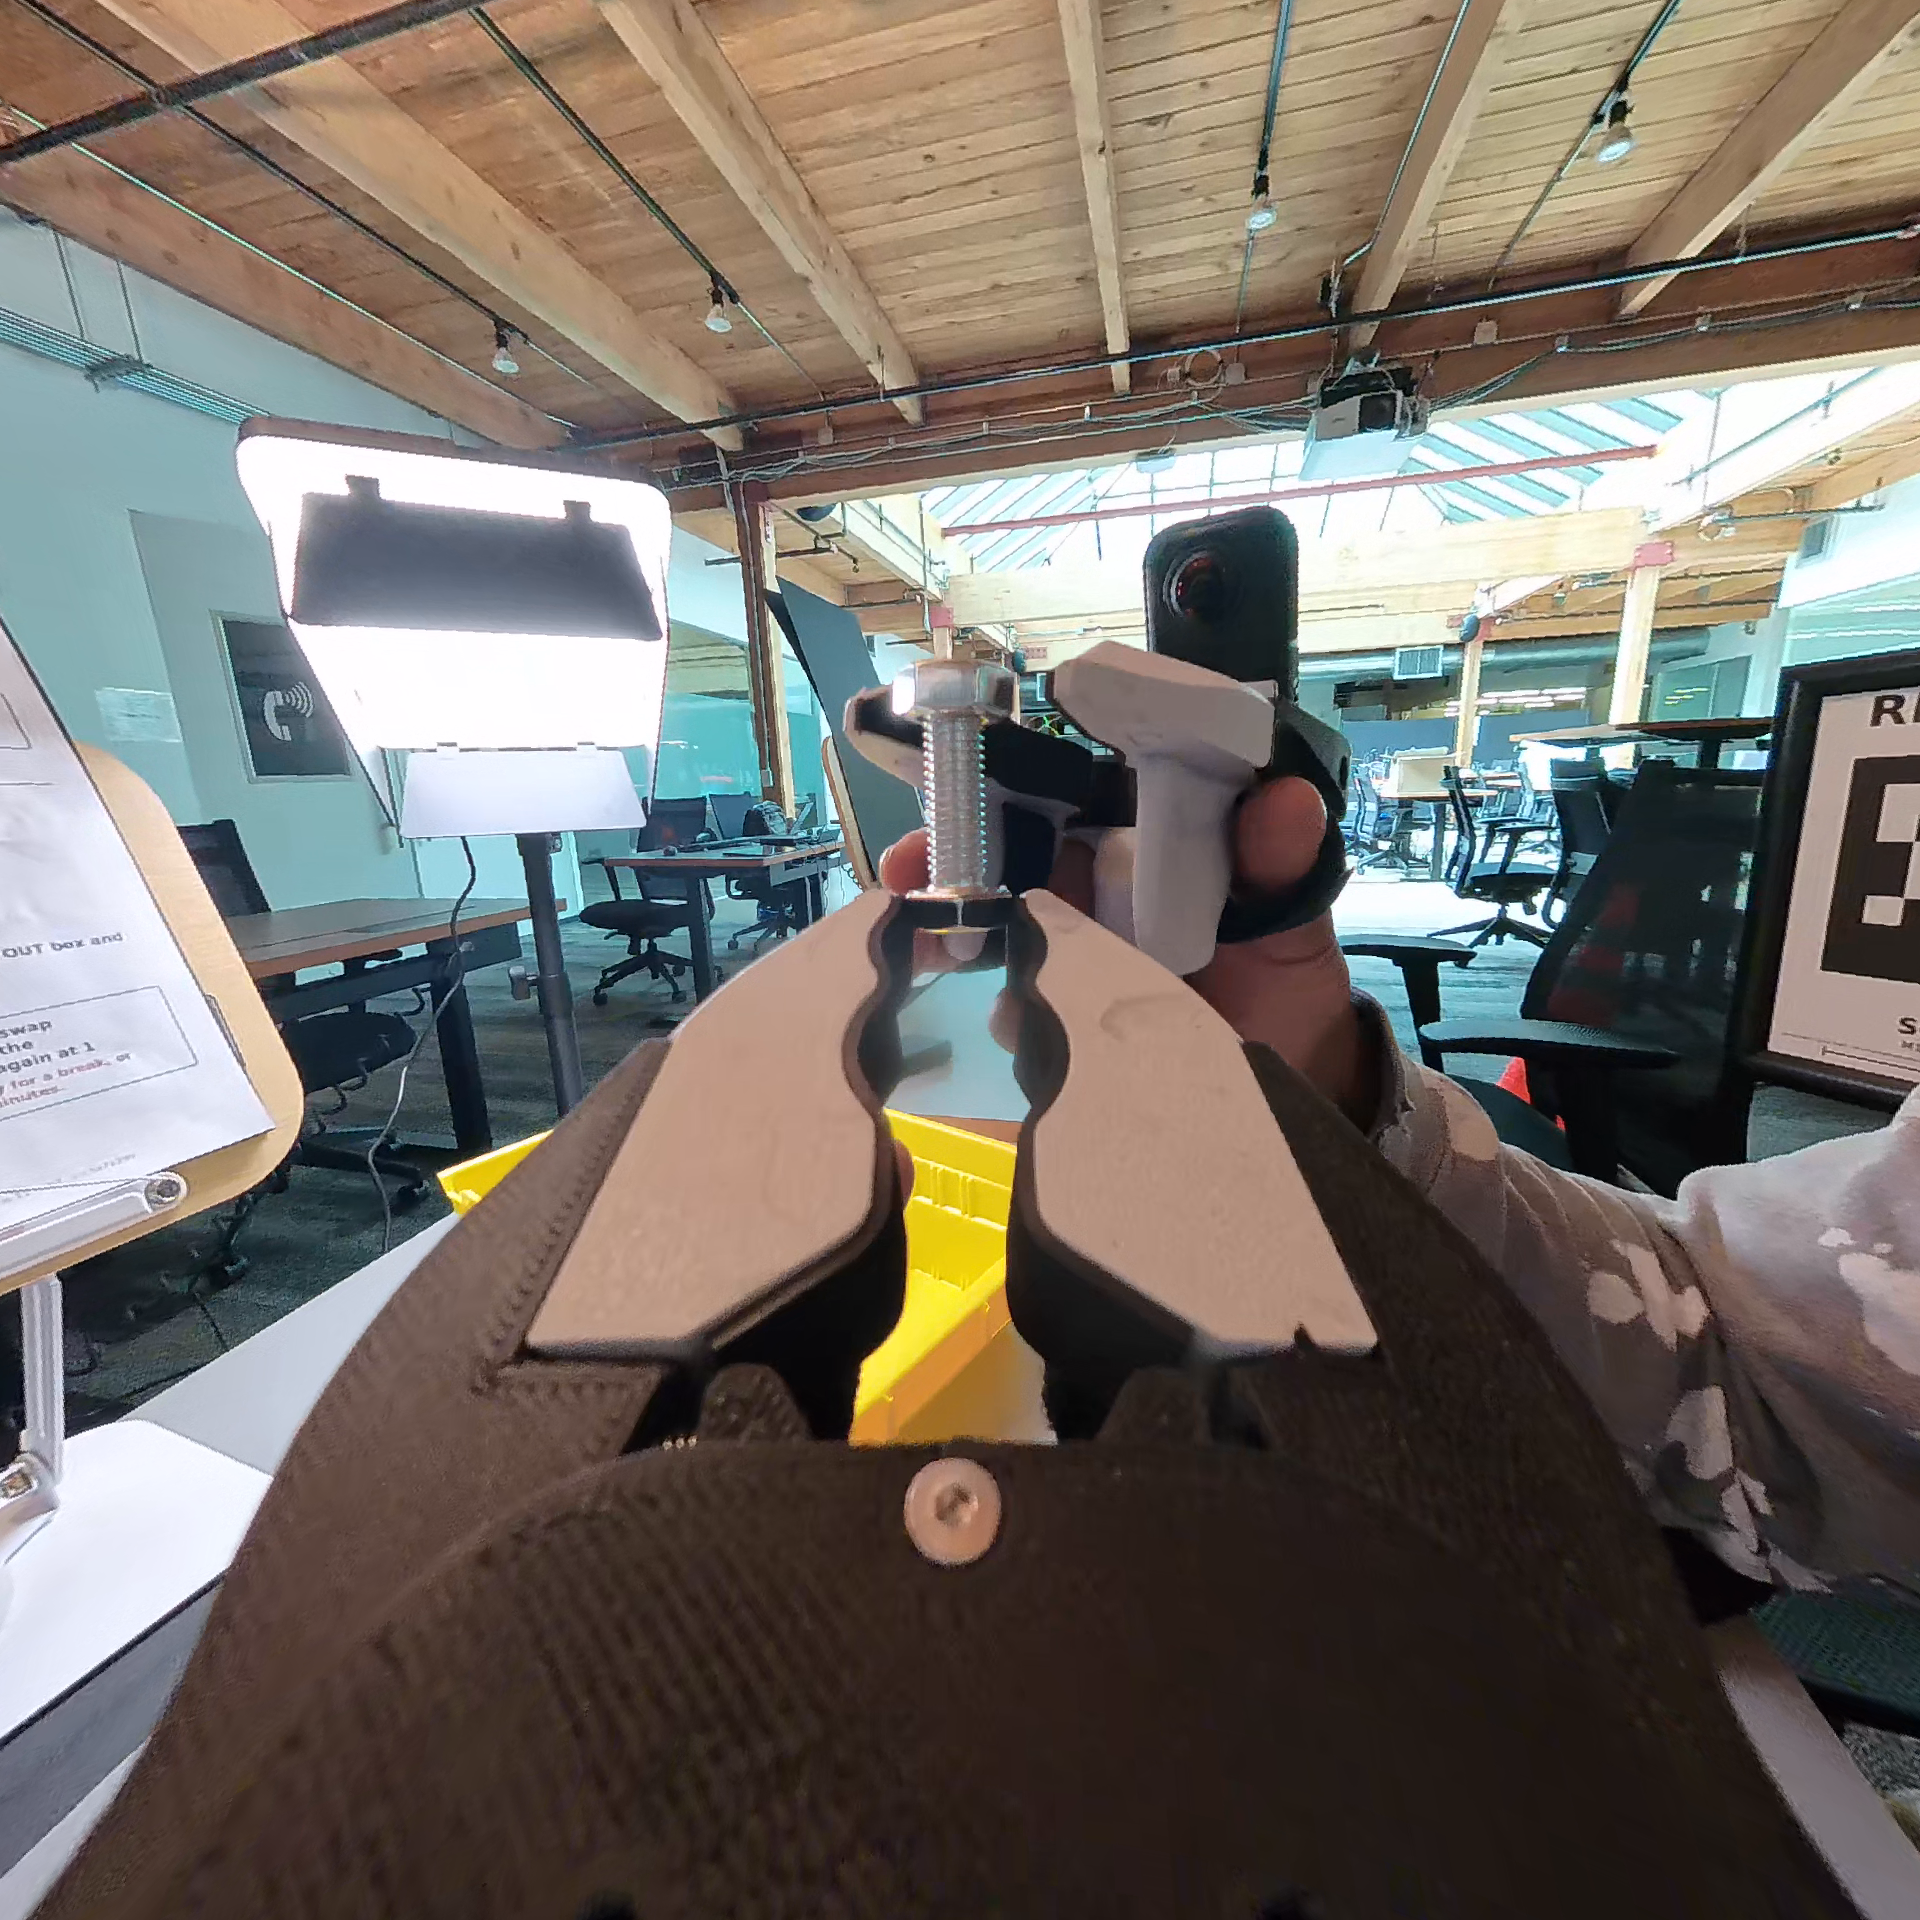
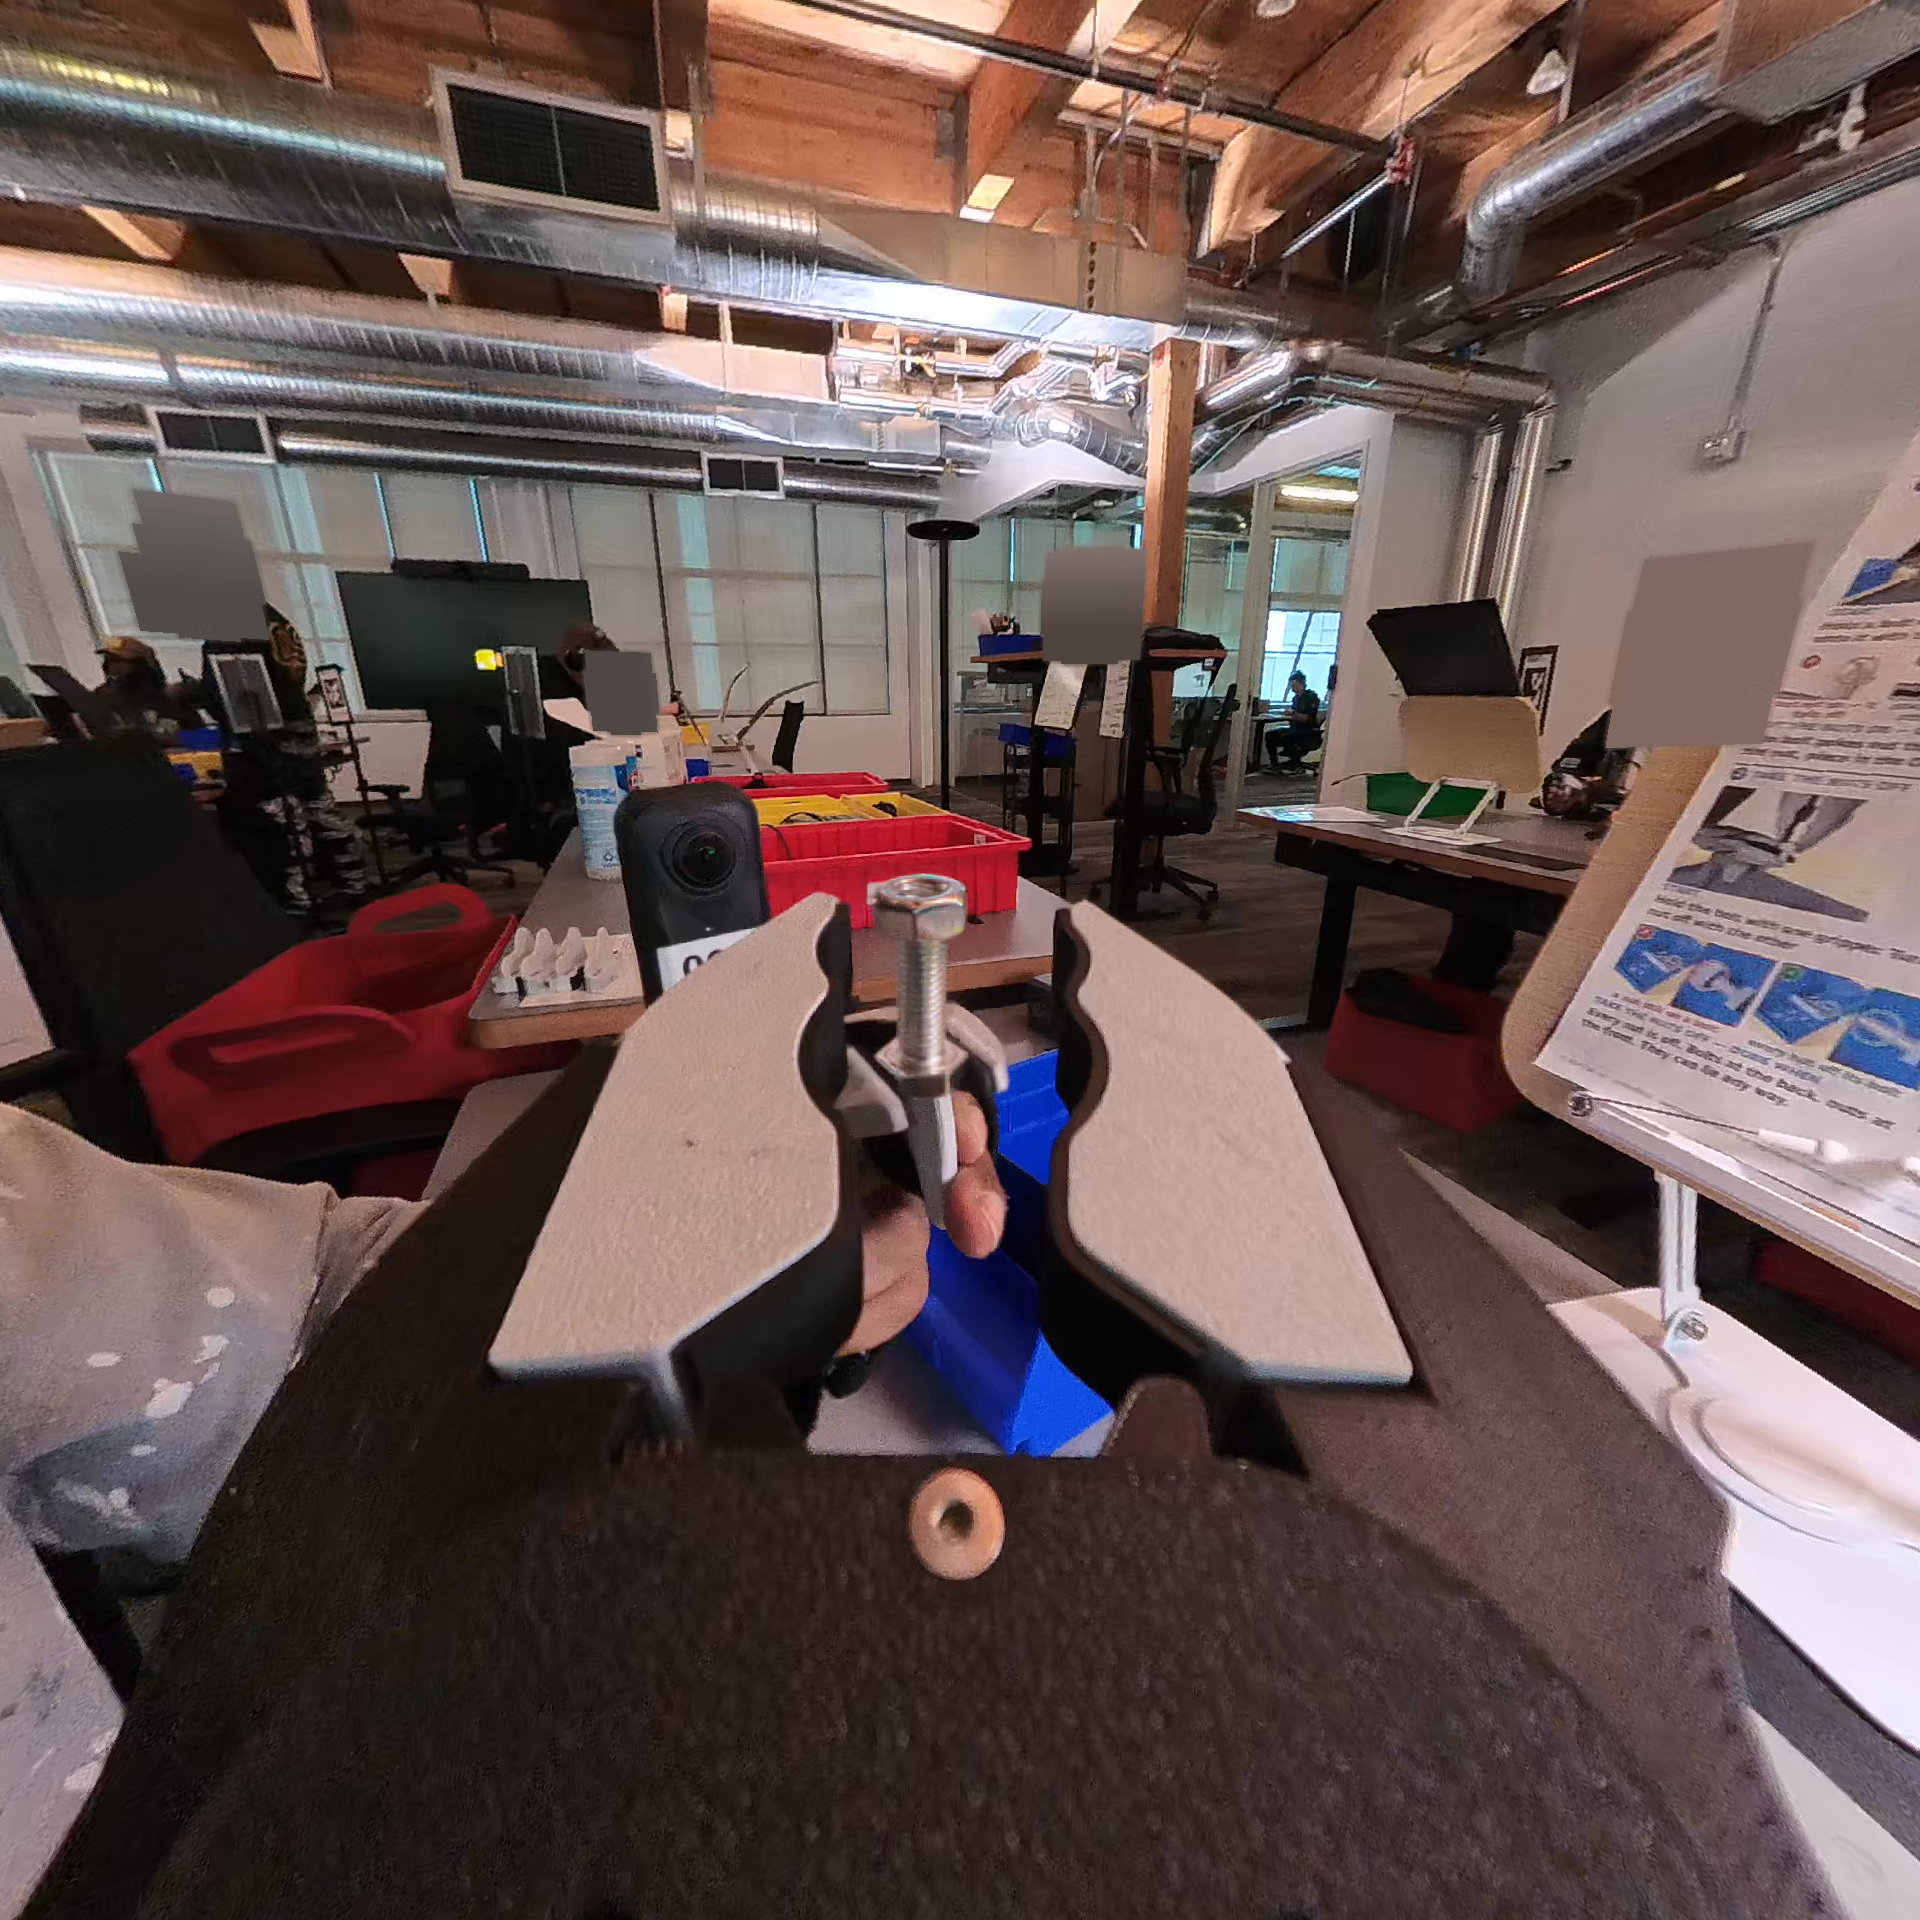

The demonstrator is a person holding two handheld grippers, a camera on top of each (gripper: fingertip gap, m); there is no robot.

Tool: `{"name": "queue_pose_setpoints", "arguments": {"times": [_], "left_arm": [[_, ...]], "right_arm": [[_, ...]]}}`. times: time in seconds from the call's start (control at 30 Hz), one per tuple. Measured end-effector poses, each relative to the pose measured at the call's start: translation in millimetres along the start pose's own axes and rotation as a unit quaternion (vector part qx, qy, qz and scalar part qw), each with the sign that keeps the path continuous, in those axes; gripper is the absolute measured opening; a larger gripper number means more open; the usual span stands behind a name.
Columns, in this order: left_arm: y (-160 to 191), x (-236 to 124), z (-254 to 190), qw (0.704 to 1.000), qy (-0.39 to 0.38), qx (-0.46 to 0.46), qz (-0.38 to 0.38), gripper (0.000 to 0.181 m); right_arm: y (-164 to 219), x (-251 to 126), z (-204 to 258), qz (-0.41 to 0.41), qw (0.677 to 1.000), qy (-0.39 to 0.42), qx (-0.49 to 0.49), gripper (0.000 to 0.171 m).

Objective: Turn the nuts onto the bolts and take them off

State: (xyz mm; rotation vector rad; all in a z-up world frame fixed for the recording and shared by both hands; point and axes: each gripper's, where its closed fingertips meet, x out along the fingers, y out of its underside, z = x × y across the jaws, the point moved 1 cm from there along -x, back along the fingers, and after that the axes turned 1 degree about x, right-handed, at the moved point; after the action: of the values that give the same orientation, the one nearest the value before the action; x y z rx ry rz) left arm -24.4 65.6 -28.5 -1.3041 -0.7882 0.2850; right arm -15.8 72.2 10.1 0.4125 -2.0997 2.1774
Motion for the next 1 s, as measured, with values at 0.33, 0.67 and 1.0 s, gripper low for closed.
{"name": "queue_pose_setpoints", "arguments": {"times": [0.33,0.67,1.0], "left_arm": [[-2,-2,2,1.000,-0.001,-0.002,-0.005,0.018],[0,0,0,1.000,-0.001,0.000,-0.002,0.018],[6,1,2,1.000,-0.003,0.001,0.008,0.018]], "right_arm": [[-5,-7,-11,-0.011,1.000,0.019,0.005,0.030],[3,0,-4,0.009,1.000,0.011,-0.005,0.031],[4,1,0,0.014,1.000,0.009,-0.015,0.032]]}}
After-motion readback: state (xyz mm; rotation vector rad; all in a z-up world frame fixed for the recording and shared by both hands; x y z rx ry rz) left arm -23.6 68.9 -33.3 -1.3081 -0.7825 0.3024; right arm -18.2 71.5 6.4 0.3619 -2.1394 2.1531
